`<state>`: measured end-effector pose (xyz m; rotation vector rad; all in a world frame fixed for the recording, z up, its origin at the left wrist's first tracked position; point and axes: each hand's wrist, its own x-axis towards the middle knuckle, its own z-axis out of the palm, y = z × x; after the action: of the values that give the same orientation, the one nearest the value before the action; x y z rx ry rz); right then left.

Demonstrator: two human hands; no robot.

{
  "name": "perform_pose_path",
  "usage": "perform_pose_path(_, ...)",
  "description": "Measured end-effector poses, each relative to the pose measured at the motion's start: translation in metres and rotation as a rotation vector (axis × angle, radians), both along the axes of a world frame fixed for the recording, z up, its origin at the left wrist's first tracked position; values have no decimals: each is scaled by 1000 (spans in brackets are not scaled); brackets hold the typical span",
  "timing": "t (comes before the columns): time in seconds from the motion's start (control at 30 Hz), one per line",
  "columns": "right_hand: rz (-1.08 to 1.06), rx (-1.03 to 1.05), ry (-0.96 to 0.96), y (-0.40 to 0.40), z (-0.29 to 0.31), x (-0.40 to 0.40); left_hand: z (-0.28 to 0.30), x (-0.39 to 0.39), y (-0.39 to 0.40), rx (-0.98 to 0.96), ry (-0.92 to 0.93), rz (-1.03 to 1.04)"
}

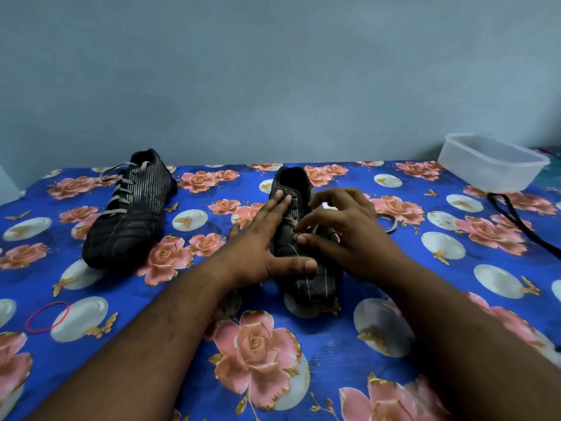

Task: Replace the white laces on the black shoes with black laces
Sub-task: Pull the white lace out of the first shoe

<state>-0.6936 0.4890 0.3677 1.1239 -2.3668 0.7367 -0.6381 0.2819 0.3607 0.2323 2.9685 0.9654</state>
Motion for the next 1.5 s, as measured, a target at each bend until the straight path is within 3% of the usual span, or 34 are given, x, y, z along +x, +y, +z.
perform_pose_path(0.23, -23, -95, 20, 5, -2, -8, 0, -1, 0, 9, 7, 1)
perform_pose_path(0.43, -310, -331, 11, 25, 1, -27, 0, -1, -1, 15, 6, 1)
perform_pose_path(0.53, -352, -301, -10, 23, 1, -24, 0, 0, 0, 12, -1, 2)
perform_pose_path(0.8, -34, 9, 57, 1, -3, -4, 0, -1, -1, 7, 4, -4)
perform_pose_path(0.97, -18, -223, 4, 3, -2, -7, 0, -1, 0, 9, 6, -1)
perform_pose_path(1.07, -112, -455, -92, 12, 5, -15, 0, -2, 0, 12, 8, 0)
perform_pose_path(1.13, -197, -495, -116, 19, 6, -20, 0, -2, -1, 14, 7, -1)
perform_pose_path(1.3, -303, -329, -83, 19, 2, -17, 0, -1, 0, 2, 0, -2)
perform_pose_path(1.5, -82, 0, 29, 4, 1, -1, 0, -1, -1, -12, 9, -5)
